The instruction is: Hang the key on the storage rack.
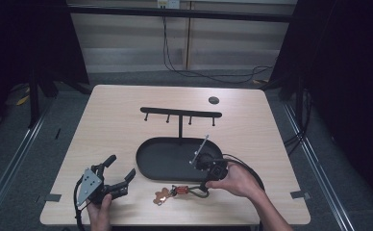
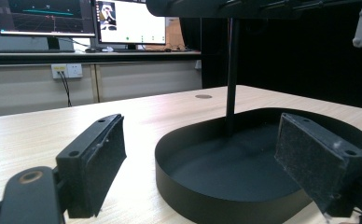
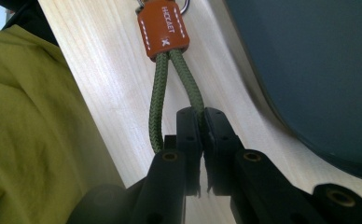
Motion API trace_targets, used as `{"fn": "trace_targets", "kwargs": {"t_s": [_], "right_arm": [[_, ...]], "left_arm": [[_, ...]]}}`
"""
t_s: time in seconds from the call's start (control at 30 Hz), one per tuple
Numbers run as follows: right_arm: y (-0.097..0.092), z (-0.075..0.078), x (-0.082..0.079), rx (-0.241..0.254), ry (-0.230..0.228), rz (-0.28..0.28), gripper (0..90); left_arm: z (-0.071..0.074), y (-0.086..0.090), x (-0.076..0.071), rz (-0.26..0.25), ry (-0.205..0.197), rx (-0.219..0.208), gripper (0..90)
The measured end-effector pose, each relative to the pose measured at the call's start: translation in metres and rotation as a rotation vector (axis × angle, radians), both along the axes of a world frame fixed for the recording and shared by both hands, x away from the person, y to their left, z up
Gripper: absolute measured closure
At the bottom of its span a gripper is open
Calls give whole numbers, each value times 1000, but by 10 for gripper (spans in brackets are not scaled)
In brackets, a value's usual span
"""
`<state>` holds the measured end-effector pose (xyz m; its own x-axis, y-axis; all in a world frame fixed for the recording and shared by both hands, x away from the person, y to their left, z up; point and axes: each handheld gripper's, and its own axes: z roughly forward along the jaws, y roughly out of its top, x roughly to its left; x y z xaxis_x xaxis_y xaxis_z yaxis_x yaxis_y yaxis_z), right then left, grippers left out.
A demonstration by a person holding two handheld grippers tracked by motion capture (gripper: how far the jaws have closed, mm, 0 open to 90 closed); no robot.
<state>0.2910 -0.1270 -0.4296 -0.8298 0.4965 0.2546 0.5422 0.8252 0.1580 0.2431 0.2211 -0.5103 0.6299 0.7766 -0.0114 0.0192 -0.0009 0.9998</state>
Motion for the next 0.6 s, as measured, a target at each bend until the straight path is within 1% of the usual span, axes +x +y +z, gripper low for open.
{"fn": "trace_targets", "kwargs": {"t_s": [0.07,0.1,0.17,0.23,0.27,0.33,0.37,0.4,0.43,0.47,0.5,0.53,0.6], "right_arm": [[1,3,1,4,-2,0,857],[2,6,2,2,-6,11,856],[3,10,3,9,-12,8,856],[4,15,4,19,-8,17,856],[5,17,4,14,-8,15,857],[7,22,5,-1,-10,22,857],[8,24,6,-6,-14,19,857],[9,26,7,-10,-17,18,857],[9,28,8,-13,-18,17,857],[10,31,9,-19,-22,20,857],[11,33,9,-23,-23,21,857],[12,34,10,-28,-21,26,857],[14,38,11,-38,-25,40,857]], "left_arm": [[0,0,0,0,0,0,157],[0,0,0,-2,0,5,157],[0,0,0,-2,0,0,157],[0,0,0,-3,0,6,157],[0,0,0,-2,0,0,157],[0,0,0,-3,0,5,157],[0,0,0,-2,0,-1,157],[0,0,0,-3,0,7,157],[0,0,0,-2,0,-1,157],[0,1,0,-3,0,7,157],[0,0,0,-2,0,-2,157],[0,1,0,-3,0,7,157],[0,0,0,-4,0,-1,157]]}}
